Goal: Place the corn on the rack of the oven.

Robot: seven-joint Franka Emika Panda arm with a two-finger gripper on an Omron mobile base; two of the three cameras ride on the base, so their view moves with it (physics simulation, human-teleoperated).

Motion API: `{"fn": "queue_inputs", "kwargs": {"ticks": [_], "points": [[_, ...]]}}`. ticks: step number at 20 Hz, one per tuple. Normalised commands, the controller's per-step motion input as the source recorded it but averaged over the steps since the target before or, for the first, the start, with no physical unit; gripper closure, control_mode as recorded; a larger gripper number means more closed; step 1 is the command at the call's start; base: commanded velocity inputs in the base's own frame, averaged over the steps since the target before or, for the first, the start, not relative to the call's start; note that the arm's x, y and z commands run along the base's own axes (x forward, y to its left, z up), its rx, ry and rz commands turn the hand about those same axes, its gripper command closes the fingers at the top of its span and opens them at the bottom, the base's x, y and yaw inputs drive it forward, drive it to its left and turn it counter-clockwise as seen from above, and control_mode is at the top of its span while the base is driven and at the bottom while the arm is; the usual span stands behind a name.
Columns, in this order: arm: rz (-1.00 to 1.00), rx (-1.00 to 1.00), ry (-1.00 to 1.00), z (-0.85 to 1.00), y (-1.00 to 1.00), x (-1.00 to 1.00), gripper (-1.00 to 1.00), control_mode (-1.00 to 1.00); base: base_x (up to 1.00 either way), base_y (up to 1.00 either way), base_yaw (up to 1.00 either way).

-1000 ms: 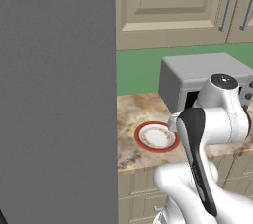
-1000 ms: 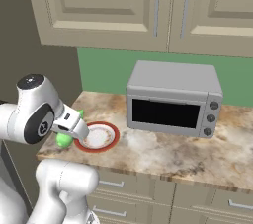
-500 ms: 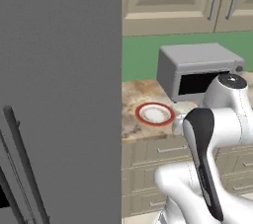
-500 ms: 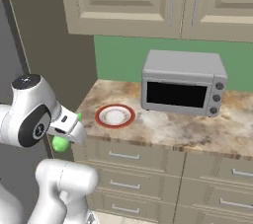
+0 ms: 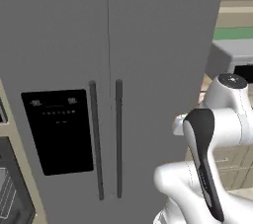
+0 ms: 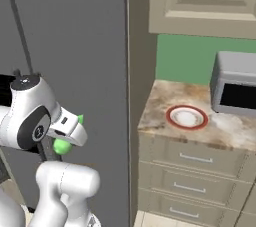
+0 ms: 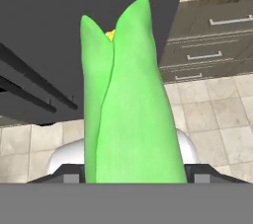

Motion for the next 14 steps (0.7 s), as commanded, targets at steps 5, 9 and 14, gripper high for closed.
{"fn": "queue_inputs", "kwargs": {"ticks": [5, 9, 14], "points": [[0.0, 0.0, 0.0, 0.0, 0.0, 0.0, 1.0, 1.0, 0.24, 1.0, 0.16], [0.0, 0.0, 0.0, 0.0, 0.0, 0.0, 1.0, 1.0, 0.86, 1.0, 0.04], [0.0, 0.0, 0.0, 0.0, 0.0, 0.0, 1.0, 1.0, 0.67, 1.0, 0.0]]}}
